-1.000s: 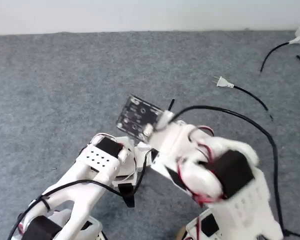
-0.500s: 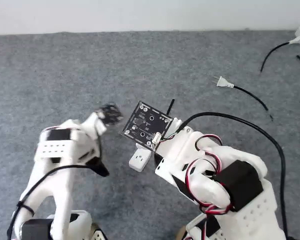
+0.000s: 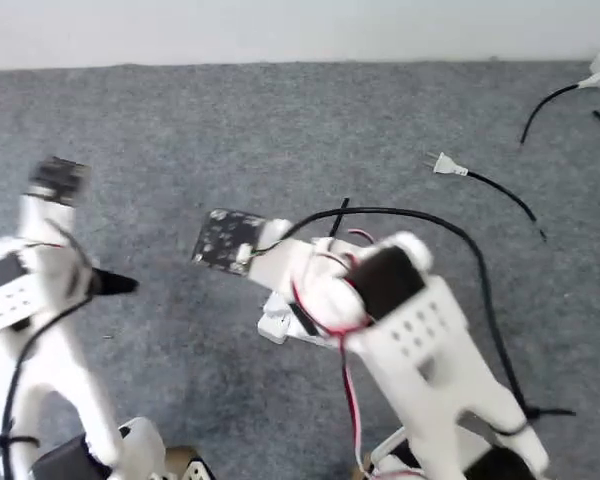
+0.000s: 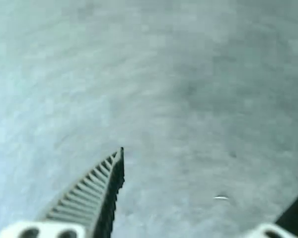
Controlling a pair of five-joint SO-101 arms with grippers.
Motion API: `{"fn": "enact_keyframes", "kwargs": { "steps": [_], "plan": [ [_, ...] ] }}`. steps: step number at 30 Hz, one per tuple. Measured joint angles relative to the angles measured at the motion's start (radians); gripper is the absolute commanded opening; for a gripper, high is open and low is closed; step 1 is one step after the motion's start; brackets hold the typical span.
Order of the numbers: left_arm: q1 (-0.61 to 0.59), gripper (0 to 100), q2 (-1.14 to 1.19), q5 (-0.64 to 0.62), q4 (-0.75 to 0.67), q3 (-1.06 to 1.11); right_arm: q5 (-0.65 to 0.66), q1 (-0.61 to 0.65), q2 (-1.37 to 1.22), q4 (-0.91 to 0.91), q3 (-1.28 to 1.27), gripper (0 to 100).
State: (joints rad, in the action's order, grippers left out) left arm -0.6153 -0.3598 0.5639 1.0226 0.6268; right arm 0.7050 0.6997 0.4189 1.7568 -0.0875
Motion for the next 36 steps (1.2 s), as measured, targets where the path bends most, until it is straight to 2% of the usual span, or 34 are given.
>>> {"fn": "enact_keyframes", "kwargs": {
  "steps": [4,8,14,22,27,36],
  "plan": [
    [-0.114,50,0.0,-0.081,0.031,-0.092,0.193,0.0,-0.103,0.0,0.0,1.0],
    [-0.189,50,0.0,-0.094,0.032,-0.129,0.382,0.0,-0.172,0.0,0.0,1.0],
    [-0.255,50,0.0,-0.097,-0.002,-0.133,0.597,-0.009,-0.218,0.0,0.0,1.0],
    [-0.278,50,0.0,-0.097,-0.037,-0.133,0.973,-0.112,-0.224,0.0,0.009,1.0],
    [-0.278,50,0.0,-0.097,-0.037,-0.133,1.019,-0.118,-0.249,0.0,0.129,1.0],
    [-0.278,50,0.0,-0.097,-0.037,-0.133,1.025,-0.118,-0.499,0.0,0.376,1.0]
  ]
}}
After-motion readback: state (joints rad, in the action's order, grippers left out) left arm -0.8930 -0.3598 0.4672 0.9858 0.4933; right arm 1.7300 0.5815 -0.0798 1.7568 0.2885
